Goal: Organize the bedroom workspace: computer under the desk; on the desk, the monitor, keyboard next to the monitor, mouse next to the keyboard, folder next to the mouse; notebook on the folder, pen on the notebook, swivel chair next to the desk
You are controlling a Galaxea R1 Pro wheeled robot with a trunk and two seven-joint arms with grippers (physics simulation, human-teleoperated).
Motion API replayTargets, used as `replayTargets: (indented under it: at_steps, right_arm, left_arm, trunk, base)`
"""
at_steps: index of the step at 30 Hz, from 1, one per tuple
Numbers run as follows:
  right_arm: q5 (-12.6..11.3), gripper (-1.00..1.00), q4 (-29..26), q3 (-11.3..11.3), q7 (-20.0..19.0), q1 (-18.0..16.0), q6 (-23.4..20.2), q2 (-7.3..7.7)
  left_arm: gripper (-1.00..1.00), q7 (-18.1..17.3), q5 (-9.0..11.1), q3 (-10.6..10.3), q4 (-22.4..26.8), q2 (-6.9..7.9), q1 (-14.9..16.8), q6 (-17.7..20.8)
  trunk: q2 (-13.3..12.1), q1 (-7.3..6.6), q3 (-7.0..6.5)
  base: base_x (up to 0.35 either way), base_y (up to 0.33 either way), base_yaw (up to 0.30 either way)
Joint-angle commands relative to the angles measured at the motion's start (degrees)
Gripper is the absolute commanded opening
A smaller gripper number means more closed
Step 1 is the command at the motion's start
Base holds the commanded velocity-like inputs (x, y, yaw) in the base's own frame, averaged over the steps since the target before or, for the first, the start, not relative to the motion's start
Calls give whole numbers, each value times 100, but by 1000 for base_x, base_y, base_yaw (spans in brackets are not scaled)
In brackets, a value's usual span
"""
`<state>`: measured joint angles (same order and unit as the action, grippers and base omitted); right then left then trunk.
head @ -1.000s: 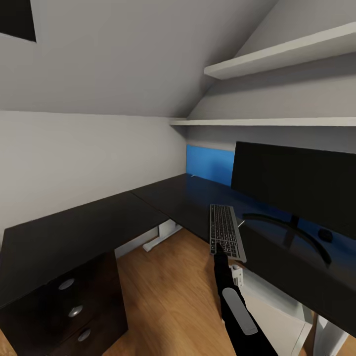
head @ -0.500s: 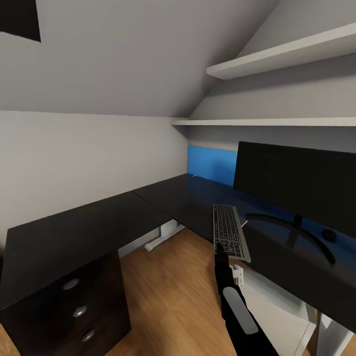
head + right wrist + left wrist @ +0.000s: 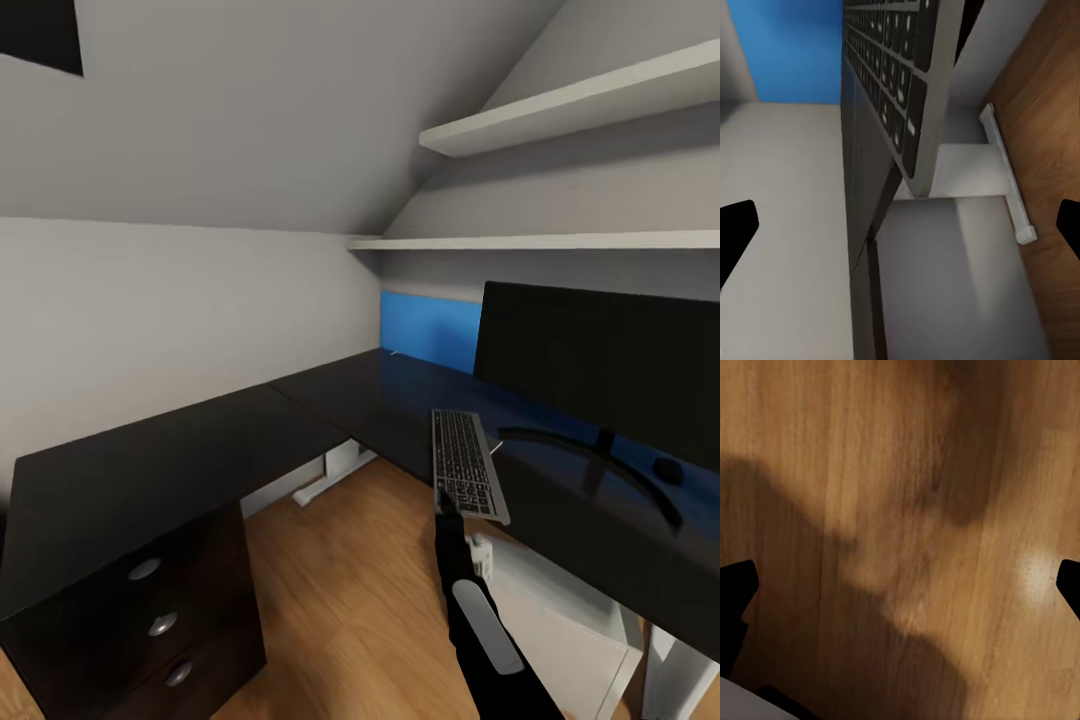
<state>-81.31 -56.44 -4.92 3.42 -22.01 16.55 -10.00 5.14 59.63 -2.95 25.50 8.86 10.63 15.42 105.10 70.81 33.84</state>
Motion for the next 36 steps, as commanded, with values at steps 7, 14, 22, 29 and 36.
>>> replayTargets:
  at_steps: [7, 14, 22, 29, 36]
  right_arm:
    - [-187, 100, -7, -9, 18, -11, 33, 0]
    - [-207, 100, -7, -5, 18, -26, 39, 0]
    - [-202, 100, -7, 14, 18, -93, 41, 0]
    - [-199, 100, -7, 176, 18, -163, 36, 0]
    - [-194, 100, 1, 359, 18, -211, 29, 0]
  left_arm:
    - [100, 56, 40, -30, 16, 0, 0, 6]
    - [100, 53, 34, -43, 29, 2, 0, 6]
    - [100, 35, -36, -79, -1, 8, -6, -48]
    - [100, 47, -46, -89, -8, 10, -26, -55]
    - [100, 55, -47, -91, -9, 11, -33, -56]
  trunk:
    - [285, 154, 133]
    - [285, 154, 133]
    - [285, 154, 133]
    - [285, 154, 133]
    - [285, 154, 133]
  base:
    - [0, 0, 0]
    - [0, 0, 0]
    - [0, 0, 0]
    - [0, 0, 0]
    - [0, 0, 0]
